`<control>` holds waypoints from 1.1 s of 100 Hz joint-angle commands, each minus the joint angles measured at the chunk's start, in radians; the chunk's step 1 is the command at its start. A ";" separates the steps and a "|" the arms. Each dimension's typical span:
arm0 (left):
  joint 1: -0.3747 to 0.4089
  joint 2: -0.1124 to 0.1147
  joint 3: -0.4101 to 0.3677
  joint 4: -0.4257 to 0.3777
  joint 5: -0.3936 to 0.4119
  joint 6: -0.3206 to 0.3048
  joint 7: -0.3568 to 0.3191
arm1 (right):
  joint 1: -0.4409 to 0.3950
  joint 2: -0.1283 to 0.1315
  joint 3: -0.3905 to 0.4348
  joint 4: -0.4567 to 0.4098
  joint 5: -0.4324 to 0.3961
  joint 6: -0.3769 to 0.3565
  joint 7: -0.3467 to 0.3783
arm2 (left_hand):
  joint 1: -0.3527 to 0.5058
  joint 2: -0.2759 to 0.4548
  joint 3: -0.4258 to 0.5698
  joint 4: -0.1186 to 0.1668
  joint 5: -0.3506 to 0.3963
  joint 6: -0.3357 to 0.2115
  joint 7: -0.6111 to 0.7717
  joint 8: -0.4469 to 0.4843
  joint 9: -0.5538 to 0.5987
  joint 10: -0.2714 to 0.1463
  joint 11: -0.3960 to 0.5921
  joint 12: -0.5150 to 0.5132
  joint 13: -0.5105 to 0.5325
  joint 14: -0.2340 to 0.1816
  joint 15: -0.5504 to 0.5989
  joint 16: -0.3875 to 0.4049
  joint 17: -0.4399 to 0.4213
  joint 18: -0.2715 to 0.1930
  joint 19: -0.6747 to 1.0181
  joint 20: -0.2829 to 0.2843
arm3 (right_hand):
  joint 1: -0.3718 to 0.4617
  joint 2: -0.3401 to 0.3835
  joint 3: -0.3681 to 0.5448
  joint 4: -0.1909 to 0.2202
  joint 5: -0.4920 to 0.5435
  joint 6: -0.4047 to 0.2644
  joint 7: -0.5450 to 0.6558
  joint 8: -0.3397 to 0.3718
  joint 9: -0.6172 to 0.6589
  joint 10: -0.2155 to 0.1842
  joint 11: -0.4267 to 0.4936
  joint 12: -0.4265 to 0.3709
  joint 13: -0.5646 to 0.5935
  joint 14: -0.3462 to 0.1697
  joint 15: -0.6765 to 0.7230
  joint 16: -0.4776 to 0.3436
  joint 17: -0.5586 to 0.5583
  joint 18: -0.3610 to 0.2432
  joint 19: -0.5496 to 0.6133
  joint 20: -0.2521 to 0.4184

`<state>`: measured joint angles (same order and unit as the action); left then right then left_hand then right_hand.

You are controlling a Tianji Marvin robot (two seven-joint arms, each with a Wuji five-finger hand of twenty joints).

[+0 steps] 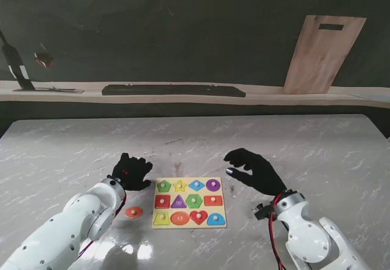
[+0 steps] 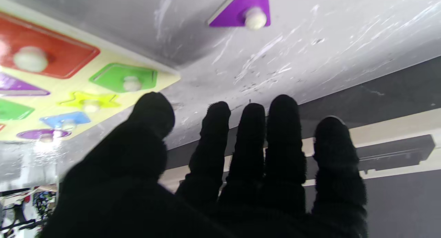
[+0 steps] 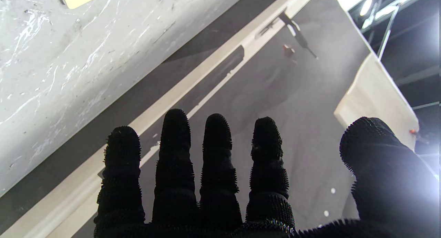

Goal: Fit puzzle pieces into a puzzle board

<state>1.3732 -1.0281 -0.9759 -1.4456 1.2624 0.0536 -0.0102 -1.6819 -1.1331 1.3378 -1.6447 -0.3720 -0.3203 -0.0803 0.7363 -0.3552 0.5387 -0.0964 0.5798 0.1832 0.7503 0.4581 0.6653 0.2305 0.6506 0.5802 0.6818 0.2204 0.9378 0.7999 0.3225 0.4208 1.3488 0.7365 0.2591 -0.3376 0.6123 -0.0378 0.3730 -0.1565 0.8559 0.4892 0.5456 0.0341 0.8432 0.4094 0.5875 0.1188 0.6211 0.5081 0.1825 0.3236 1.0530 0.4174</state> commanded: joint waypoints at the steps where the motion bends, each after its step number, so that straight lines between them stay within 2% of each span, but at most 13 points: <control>1: 0.016 0.011 -0.004 0.010 0.004 0.016 -0.005 | -0.006 -0.002 -0.004 -0.005 -0.001 0.001 0.001 | 0.017 -0.027 0.048 -0.005 -0.040 -0.010 0.019 0.000 -0.015 0.006 -0.001 -0.001 -0.015 -0.022 -0.011 -0.001 -0.012 -0.035 -0.007 -0.010 | 0.021 0.025 -0.014 0.009 0.027 -0.013 0.018 0.007 0.023 -0.022 0.007 0.010 0.005 -0.021 0.014 0.006 -0.012 -0.013 0.015 0.010; 4: 0.019 0.012 -0.007 0.012 0.011 0.019 -0.007 | -0.006 -0.002 -0.004 -0.006 -0.002 0.001 0.000 | 0.018 -0.034 0.061 -0.016 -0.035 -0.011 0.018 -0.010 -0.006 0.004 -0.007 -0.008 -0.011 -0.025 -0.015 -0.004 -0.008 -0.036 -0.004 -0.009 | 0.021 0.025 -0.014 0.009 0.027 -0.014 0.018 0.007 0.023 -0.022 0.007 0.010 0.005 -0.022 0.014 0.006 -0.012 -0.013 0.015 0.010; 23: 0.034 0.011 -0.023 0.032 0.004 0.043 0.002 | -0.007 -0.002 -0.002 -0.006 -0.003 0.000 -0.002 | 0.006 -0.031 0.081 -0.030 -0.030 -0.011 0.018 -0.023 -0.002 0.005 -0.013 -0.017 -0.014 -0.022 -0.025 -0.009 -0.017 -0.035 -0.010 -0.011 | 0.021 0.025 -0.014 0.009 0.027 -0.014 0.018 0.007 0.022 -0.020 0.007 0.010 0.005 -0.022 0.014 0.006 -0.011 -0.014 0.016 0.010; 37: 0.045 0.013 -0.036 0.041 0.014 0.043 0.018 | -0.006 -0.002 -0.003 -0.005 -0.005 0.000 -0.003 | -0.013 0.004 0.076 -0.013 -0.046 -0.009 -0.010 -0.032 -0.034 0.001 -0.027 -0.026 -0.036 -0.023 -0.042 -0.014 -0.037 -0.041 -0.025 -0.017 | 0.020 0.025 -0.014 0.009 0.028 -0.013 0.017 0.007 0.024 -0.022 0.007 0.010 0.005 -0.021 0.014 0.006 -0.011 -0.014 0.016 0.010; 49: 0.052 0.015 -0.045 0.039 0.028 0.042 0.015 | -0.006 -0.002 -0.003 -0.005 -0.004 0.002 -0.002 | 0.008 -0.006 0.098 0.000 -0.057 -0.011 -0.027 -0.033 -0.046 -0.002 -0.037 -0.033 -0.047 -0.029 -0.054 -0.017 -0.044 -0.044 -0.034 -0.021 | 0.021 0.025 -0.014 0.010 0.028 -0.013 0.018 0.007 0.024 -0.021 0.007 0.010 0.004 -0.022 0.014 0.005 -0.011 -0.013 0.016 0.010; 73: 0.039 0.015 -0.031 0.053 0.021 0.049 0.014 | -0.007 -0.002 -0.002 -0.005 -0.006 0.000 -0.004 | 0.052 -0.040 0.143 -0.025 -0.061 -0.014 -0.030 -0.036 -0.037 -0.005 -0.035 -0.039 -0.038 -0.036 -0.058 -0.017 -0.045 -0.045 -0.036 -0.024 | 0.021 0.025 -0.014 0.009 0.028 -0.013 0.018 0.007 0.024 -0.022 0.007 0.010 0.005 -0.022 0.014 0.006 -0.011 -0.013 0.016 0.010; 78: 0.033 0.014 -0.023 0.061 0.015 0.054 0.018 | -0.007 -0.002 -0.001 -0.005 -0.007 0.000 -0.005 | 0.036 -0.023 0.163 -0.004 -0.087 -0.014 -0.055 -0.043 -0.045 -0.006 -0.037 -0.044 -0.045 -0.035 -0.064 -0.019 -0.046 -0.047 -0.038 -0.025 | 0.020 0.025 -0.014 0.009 0.030 -0.012 0.018 0.007 0.024 -0.021 0.007 0.010 0.005 -0.022 0.014 0.005 -0.011 -0.013 0.016 0.010; 87: 0.023 0.013 -0.007 0.076 0.004 0.069 0.024 | -0.007 -0.002 -0.001 -0.005 -0.007 0.000 -0.005 | 0.044 -0.022 0.171 0.002 -0.085 -0.015 -0.055 -0.039 -0.047 -0.006 -0.038 -0.047 -0.049 -0.032 -0.071 -0.022 -0.049 -0.049 -0.045 -0.029 | 0.021 0.025 -0.014 0.009 0.029 -0.013 0.017 0.007 0.023 -0.021 0.007 0.010 0.004 -0.022 0.014 0.005 -0.012 -0.014 0.016 0.010; 90: 0.019 0.013 -0.002 0.081 0.002 0.072 0.027 | -0.007 -0.002 -0.001 -0.006 -0.007 0.000 -0.005 | 0.049 -0.028 0.171 0.000 -0.086 -0.016 -0.047 -0.035 -0.044 -0.007 -0.035 -0.047 -0.047 -0.034 -0.072 -0.024 -0.049 -0.049 -0.046 -0.029 | 0.020 0.025 -0.014 0.009 0.028 -0.013 0.017 0.007 0.023 -0.021 0.007 0.010 0.005 -0.022 0.014 0.005 -0.011 -0.014 0.016 0.010; 101: 0.009 0.012 0.011 0.092 -0.005 0.081 0.030 | -0.007 -0.002 -0.001 -0.006 -0.007 0.000 -0.005 | 0.078 -0.064 0.161 -0.040 -0.083 -0.022 0.010 -0.017 -0.030 -0.009 -0.025 -0.048 -0.040 -0.031 -0.075 -0.032 -0.049 -0.049 -0.045 -0.031 | 0.021 0.025 -0.014 0.009 0.028 -0.014 0.018 0.007 0.025 -0.021 0.007 0.010 0.005 -0.022 0.014 0.005 -0.012 -0.013 0.015 0.010; 110: 0.006 0.013 0.014 0.094 -0.004 0.083 0.028 | -0.007 -0.003 -0.001 -0.005 -0.008 0.002 -0.007 | 0.088 -0.085 0.159 -0.056 -0.078 -0.021 0.046 -0.013 -0.014 -0.007 -0.016 -0.046 -0.028 -0.035 -0.076 -0.038 -0.041 -0.051 -0.043 -0.031 | 0.020 0.024 -0.014 0.009 0.029 -0.012 0.018 0.007 0.024 -0.020 0.007 0.010 0.005 -0.022 0.014 0.005 -0.012 -0.013 0.015 0.010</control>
<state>1.3803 -1.0173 -0.9623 -1.3516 1.2601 0.1348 0.0213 -1.6825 -1.1332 1.3395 -1.6447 -0.3758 -0.3200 -0.0839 0.7921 -0.4126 0.6783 -0.0968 0.5290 0.1643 0.7569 0.4301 0.6419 0.2277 0.6252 0.5414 0.6526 0.2142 0.8674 0.7761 0.2857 0.4208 1.3128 0.7228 0.2591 -0.3374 0.6123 -0.0378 0.3730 -0.1565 0.8559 0.4892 0.5456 0.0341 0.8432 0.4094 0.5875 0.1188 0.6212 0.5081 0.1825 0.3236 1.0531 0.4174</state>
